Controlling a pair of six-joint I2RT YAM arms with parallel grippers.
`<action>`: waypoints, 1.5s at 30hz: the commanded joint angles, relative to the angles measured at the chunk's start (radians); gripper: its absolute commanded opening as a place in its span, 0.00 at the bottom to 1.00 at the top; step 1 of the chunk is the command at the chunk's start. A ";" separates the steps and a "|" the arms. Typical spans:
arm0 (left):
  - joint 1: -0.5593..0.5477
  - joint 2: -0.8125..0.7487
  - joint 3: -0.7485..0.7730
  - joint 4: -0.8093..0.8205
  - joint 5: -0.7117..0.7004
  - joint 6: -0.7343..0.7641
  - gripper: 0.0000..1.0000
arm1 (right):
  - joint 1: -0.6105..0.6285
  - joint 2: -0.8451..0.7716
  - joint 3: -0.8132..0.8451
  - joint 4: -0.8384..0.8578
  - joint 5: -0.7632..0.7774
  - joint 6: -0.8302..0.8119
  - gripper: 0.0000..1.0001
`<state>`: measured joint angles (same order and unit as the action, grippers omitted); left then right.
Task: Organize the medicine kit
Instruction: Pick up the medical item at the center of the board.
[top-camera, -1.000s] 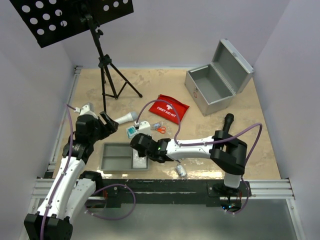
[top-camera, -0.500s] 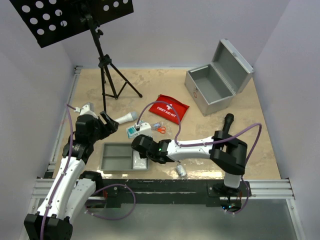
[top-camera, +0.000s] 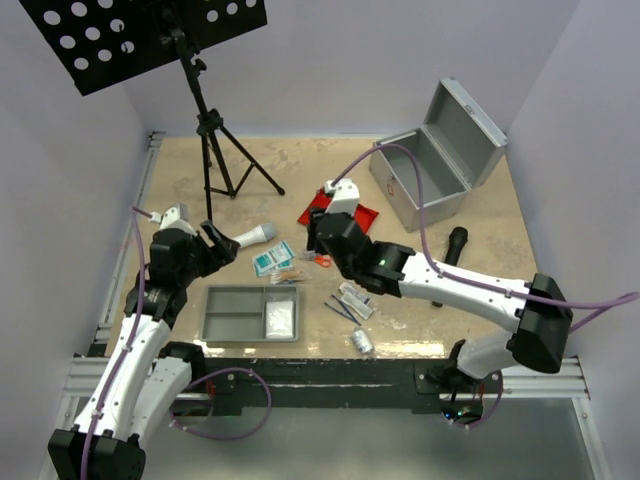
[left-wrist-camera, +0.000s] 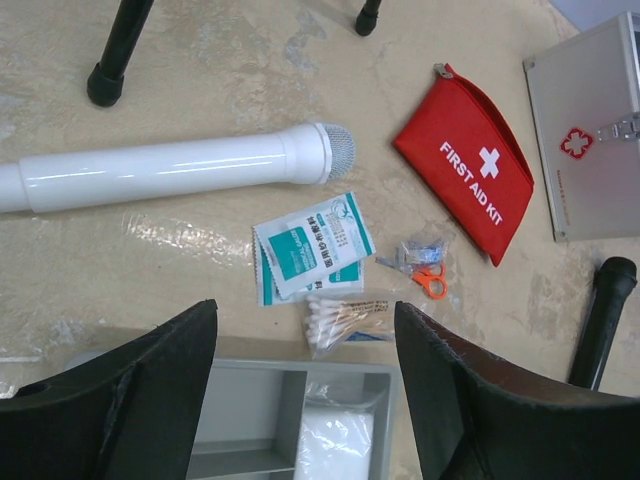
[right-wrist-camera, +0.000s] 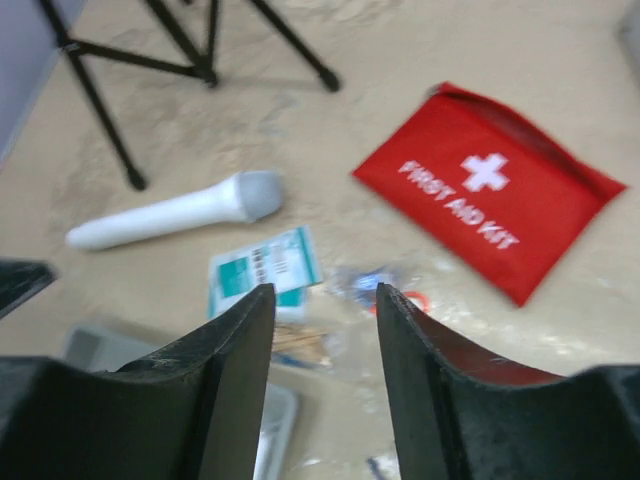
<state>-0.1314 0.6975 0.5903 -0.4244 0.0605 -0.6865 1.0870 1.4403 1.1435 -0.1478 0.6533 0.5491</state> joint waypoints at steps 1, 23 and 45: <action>0.003 -0.009 -0.015 0.053 0.042 0.033 0.78 | -0.041 -0.034 -0.045 0.039 -0.010 -0.147 0.58; -0.007 0.031 -0.078 0.119 0.105 0.016 0.98 | -0.064 0.282 0.088 0.142 -0.225 -0.198 0.63; -0.007 0.042 -0.078 0.111 0.078 -0.022 0.96 | -0.156 0.497 0.179 0.257 -0.481 -0.186 0.67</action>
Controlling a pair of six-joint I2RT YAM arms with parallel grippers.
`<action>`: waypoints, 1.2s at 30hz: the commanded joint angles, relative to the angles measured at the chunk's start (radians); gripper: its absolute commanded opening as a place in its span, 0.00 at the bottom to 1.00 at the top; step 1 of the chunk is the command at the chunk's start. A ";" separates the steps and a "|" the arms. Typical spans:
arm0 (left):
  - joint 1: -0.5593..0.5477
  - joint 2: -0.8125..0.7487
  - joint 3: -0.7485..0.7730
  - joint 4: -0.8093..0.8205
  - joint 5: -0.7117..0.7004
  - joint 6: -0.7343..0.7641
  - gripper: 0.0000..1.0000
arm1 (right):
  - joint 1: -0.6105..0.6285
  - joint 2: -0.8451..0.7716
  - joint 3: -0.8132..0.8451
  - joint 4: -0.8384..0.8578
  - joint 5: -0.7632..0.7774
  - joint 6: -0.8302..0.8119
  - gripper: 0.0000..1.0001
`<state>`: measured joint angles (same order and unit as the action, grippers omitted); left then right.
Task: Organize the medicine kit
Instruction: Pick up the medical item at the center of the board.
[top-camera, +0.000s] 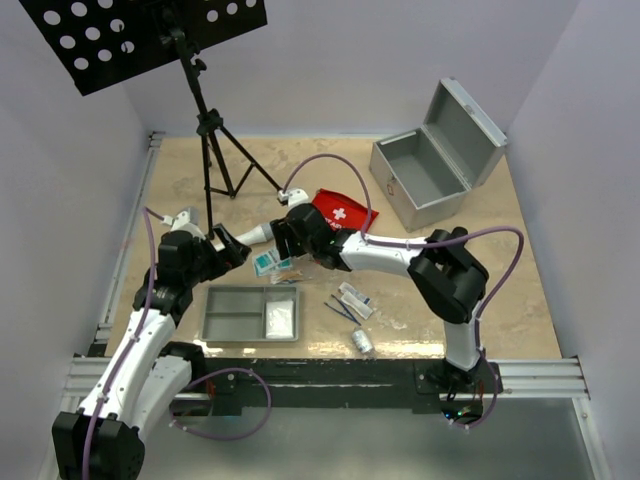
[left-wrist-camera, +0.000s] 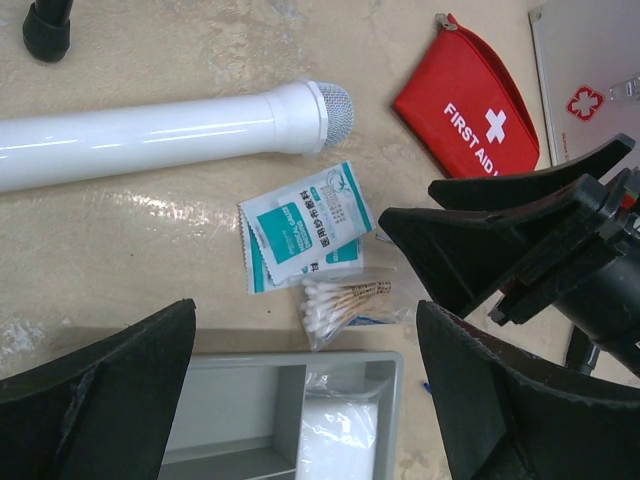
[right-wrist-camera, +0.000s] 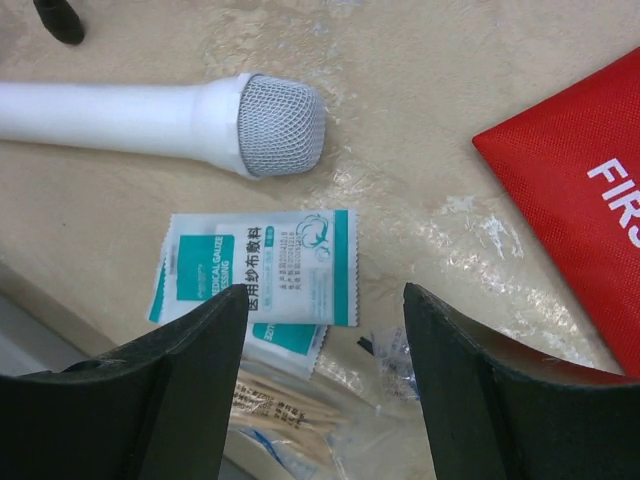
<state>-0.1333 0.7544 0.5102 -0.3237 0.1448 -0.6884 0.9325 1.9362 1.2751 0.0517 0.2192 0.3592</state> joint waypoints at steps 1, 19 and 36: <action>-0.005 -0.018 0.004 0.006 -0.007 -0.022 0.96 | -0.001 0.010 0.055 0.056 -0.055 0.003 0.67; -0.005 -0.044 -0.002 -0.021 -0.011 -0.025 0.96 | 0.000 0.136 0.113 -0.022 -0.012 -0.016 0.63; -0.005 -0.052 -0.004 -0.025 -0.016 -0.025 0.96 | -0.001 0.156 0.099 -0.050 0.029 -0.014 0.31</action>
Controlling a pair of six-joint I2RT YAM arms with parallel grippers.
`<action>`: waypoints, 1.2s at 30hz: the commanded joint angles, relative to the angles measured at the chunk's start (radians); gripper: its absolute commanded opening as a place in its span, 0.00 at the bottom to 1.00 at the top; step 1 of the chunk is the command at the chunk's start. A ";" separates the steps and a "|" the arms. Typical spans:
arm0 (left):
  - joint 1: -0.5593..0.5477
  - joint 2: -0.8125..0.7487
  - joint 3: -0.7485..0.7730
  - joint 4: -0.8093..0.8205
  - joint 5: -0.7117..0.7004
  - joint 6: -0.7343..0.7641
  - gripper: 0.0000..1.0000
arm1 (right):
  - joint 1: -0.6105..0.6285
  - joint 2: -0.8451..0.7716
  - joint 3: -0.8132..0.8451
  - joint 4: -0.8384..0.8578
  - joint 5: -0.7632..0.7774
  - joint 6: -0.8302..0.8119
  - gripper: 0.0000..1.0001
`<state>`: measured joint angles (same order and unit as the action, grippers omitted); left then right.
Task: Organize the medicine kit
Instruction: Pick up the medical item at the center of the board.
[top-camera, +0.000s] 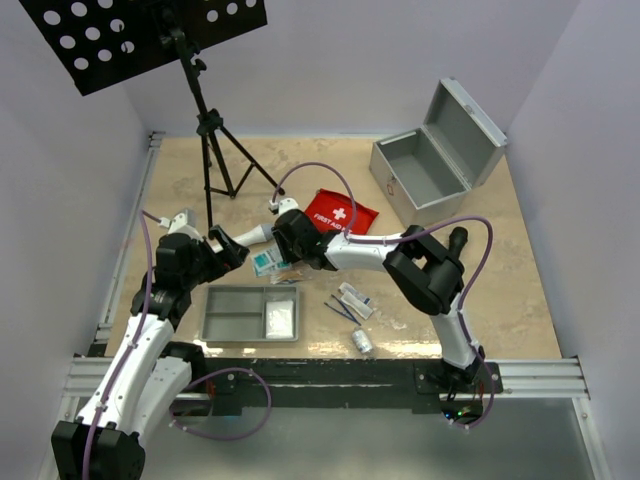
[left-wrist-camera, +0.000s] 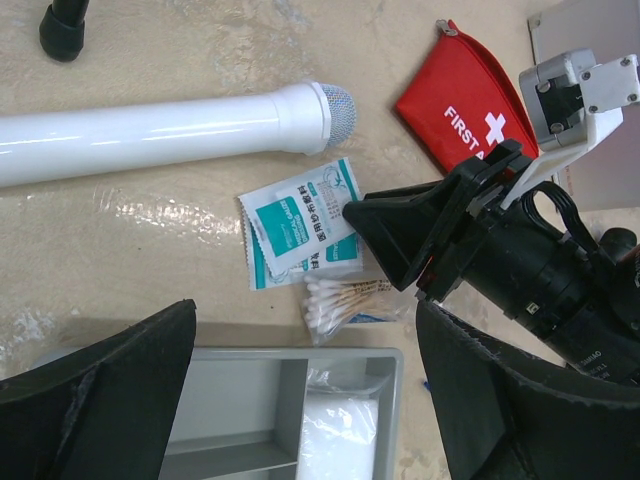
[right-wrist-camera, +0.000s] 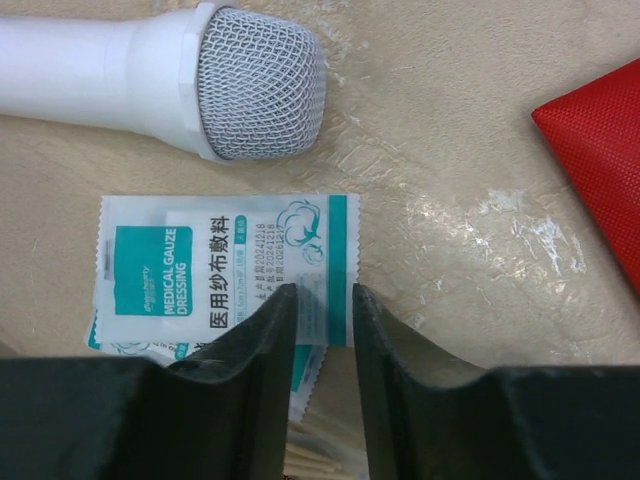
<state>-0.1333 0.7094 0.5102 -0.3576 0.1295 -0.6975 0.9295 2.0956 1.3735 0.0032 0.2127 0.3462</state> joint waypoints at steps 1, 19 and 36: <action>-0.005 -0.007 -0.004 0.008 -0.001 -0.016 0.96 | 0.000 -0.005 -0.004 -0.002 0.042 0.000 0.29; -0.005 0.016 -0.012 0.028 0.007 -0.022 0.96 | -0.011 -0.071 -0.059 0.004 0.053 -0.006 0.00; -0.061 0.347 -0.015 0.278 0.052 -0.089 0.45 | -0.015 -0.059 -0.102 0.050 0.024 0.011 0.00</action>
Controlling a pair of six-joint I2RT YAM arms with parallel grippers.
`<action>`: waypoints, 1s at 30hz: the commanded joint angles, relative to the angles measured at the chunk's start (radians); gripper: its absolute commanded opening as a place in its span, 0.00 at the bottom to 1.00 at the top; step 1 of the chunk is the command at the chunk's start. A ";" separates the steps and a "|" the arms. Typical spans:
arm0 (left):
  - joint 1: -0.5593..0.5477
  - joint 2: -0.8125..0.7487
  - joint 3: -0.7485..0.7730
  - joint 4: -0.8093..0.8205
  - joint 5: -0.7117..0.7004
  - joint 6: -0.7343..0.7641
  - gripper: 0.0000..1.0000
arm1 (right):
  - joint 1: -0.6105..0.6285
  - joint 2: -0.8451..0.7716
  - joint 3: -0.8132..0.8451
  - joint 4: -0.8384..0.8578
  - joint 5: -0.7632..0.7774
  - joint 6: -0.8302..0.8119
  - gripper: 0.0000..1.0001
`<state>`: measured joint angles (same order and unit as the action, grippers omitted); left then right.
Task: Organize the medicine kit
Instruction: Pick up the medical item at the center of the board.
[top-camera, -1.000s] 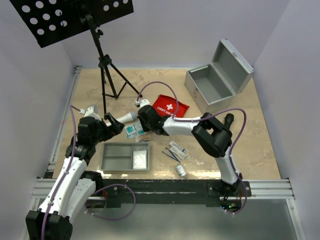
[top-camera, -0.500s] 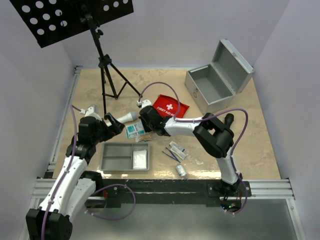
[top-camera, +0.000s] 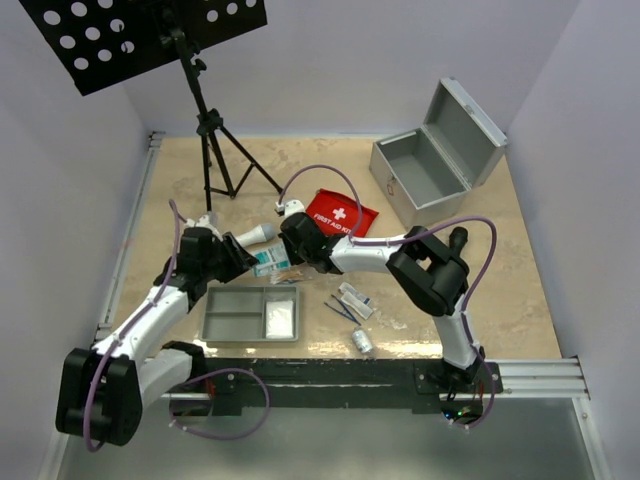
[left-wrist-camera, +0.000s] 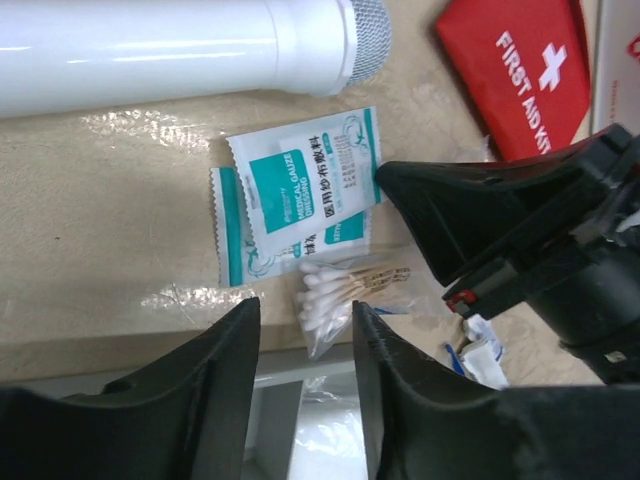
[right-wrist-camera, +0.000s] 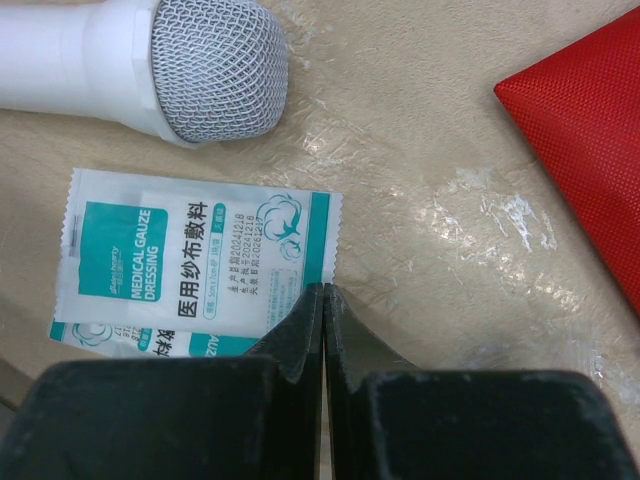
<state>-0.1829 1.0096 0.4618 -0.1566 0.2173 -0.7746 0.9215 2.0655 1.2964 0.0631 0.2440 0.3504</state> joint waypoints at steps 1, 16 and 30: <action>-0.012 0.064 0.032 0.083 -0.047 -0.020 0.43 | -0.007 -0.028 -0.025 -0.011 -0.011 0.007 0.00; -0.012 0.207 0.015 0.206 -0.099 -0.042 0.35 | -0.012 -0.027 -0.028 0.000 -0.023 -0.011 0.00; -0.013 0.299 0.006 0.295 -0.076 -0.077 0.31 | -0.013 -0.031 -0.052 0.015 -0.034 -0.014 0.00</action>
<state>-0.1913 1.2991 0.4614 0.0513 0.1272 -0.8227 0.9134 2.0605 1.2739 0.1017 0.2176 0.3466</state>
